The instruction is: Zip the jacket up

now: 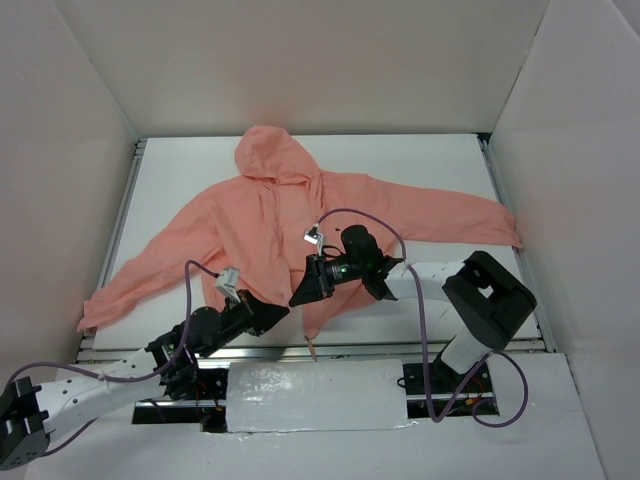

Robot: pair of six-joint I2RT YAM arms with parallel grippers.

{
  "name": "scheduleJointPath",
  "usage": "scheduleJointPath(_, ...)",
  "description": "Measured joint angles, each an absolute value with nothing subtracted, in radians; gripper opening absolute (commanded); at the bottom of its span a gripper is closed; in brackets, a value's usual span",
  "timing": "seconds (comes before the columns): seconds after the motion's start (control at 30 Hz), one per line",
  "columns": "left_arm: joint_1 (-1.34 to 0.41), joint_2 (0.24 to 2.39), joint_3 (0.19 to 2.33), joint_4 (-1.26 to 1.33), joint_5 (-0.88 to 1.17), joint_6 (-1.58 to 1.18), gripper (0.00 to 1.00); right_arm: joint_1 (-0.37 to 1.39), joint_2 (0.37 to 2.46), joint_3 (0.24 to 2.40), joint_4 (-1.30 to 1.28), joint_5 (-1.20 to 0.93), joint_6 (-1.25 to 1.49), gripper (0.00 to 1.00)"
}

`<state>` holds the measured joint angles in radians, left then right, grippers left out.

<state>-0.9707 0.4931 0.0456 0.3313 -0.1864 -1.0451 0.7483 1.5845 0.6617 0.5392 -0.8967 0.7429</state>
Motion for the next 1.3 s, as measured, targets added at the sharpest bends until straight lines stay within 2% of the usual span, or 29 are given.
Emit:
scheduleJointPath(0.1,-0.971,0.486,0.046,0.329,-0.186,-1.042,0.0,0.748,1.591,0.662,0.538,-0.894,0.739,0.12)
scheduleJointPath(0.23,-0.971,0.487,0.046,0.327,-0.186,-1.032,0.0,0.748,1.603,0.662,0.538,-0.893,0.739,0.11)
scheduleJointPath(0.3,-0.971,0.487,0.046,0.327,-0.185,-1.024,0.0,0.748,1.607,0.662,0.538,-0.893,0.741,0.28)
scheduleJointPath(0.37,-0.971,0.487,0.046,0.327,-0.183,-1.019,0.0,0.748,1.608,0.662,0.537,-0.889,0.739,0.36)
scheduleJointPath(0.6,-0.971,0.503,0.046,0.331,-0.166,-0.996,0.0,0.743,1.608,0.662,0.539,-0.886,0.74,0.34)
scheduleJointPath(1.03,-0.971,0.516,0.046,0.344,-0.135,-0.972,0.0,0.715,1.614,0.675,0.533,-0.873,0.755,0.17)
scheduleJointPath(1.07,-0.971,0.516,0.046,0.346,-0.132,-0.97,0.0,0.715,1.616,0.675,0.533,-0.873,0.759,0.07)
scheduleJointPath(1.13,-0.971,0.516,0.046,0.351,-0.126,-0.968,0.0,0.714,1.625,0.678,0.537,-0.875,0.766,0.0)
scheduleJointPath(1.17,-0.971,0.516,0.046,0.353,-0.124,-0.967,0.03,0.714,1.629,0.678,0.538,-0.876,0.769,0.0)
scheduleJointPath(1.23,-0.971,0.516,0.046,0.359,-0.123,-0.968,0.18,0.714,1.634,0.678,0.54,-0.877,0.777,0.0)
scheduleJointPath(1.27,-0.971,0.516,0.046,0.36,-0.122,-0.967,0.29,0.714,1.634,0.678,0.543,-0.879,0.781,0.0)
scheduleJointPath(1.3,-0.971,0.515,0.046,0.361,-0.122,-0.966,0.55,0.714,1.634,0.678,0.551,-0.881,0.785,0.0)
